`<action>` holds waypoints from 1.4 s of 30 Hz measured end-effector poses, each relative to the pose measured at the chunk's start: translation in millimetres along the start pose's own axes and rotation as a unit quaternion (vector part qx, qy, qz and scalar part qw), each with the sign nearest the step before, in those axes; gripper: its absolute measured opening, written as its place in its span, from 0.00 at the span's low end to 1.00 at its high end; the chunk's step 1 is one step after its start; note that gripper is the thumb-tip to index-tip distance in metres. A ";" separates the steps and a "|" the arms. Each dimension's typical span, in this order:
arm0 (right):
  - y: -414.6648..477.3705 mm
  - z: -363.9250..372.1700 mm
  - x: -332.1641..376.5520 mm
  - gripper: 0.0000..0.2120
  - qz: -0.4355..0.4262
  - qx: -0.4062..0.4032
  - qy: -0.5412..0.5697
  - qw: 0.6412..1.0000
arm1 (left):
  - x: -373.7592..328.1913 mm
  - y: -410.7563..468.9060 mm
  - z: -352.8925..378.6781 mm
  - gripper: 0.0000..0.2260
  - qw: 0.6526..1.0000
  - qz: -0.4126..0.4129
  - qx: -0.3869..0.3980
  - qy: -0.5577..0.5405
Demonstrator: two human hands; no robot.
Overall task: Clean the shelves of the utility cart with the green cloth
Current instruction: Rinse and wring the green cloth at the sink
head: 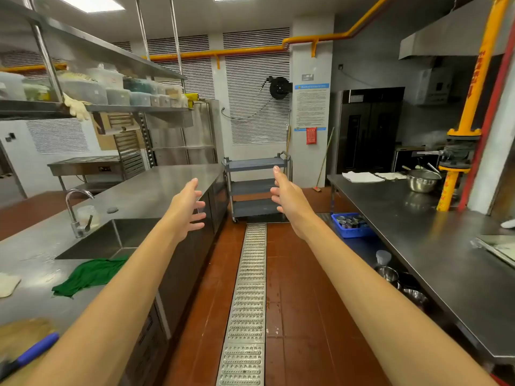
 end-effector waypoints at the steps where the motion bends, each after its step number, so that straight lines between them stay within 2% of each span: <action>1: 4.2 2.3 2.4 0.37 -0.002 -0.002 0.005 1.000 | 1.5 6.6 0.8 0.25 1.000 -0.001 0.002 -0.004; 6: 39.4 17.6 14.0 0.35 -0.014 -0.015 0.006 1.000 | 15.1 56.6 3.6 0.26 0.999 -0.003 0.027 -0.019; 14: 103.3 46.7 42.3 0.39 -0.015 -0.049 0.008 0.999 | 22.7 149.2 -16.5 0.26 0.999 0.007 0.039 -0.037; 19: 137.9 66.9 49.3 0.26 -0.015 -0.064 0.006 0.998 | 36.3 189.4 -30.3 0.26 0.995 -0.004 0.046 -0.084; 29: 199.0 92.2 41.1 0.32 -0.001 -0.047 0.025 0.999 | 71.8 256.0 -30.6 0.26 0.996 -0.002 0.074 -0.057; 38: 288.8 99.0 33.1 0.36 0.012 -0.033 0.039 0.999 | 96.2 324.9 -5.9 0.26 0.996 -0.010 0.084 -0.034; 42: 338.6 100.5 33.9 0.34 0.017 -0.012 0.062 0.998 | 107.0 368.4 6.0 0.26 0.996 -0.012 0.081 -0.020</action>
Point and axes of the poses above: each hand's wrist, its own y-axis towards the middle knuckle, its own z-axis out of the palm, x = y × z, the point moved 7 cm from there along y, towards the middle knuckle, and after that the axes turned 15 degrees about z, right-handed, at the moved point
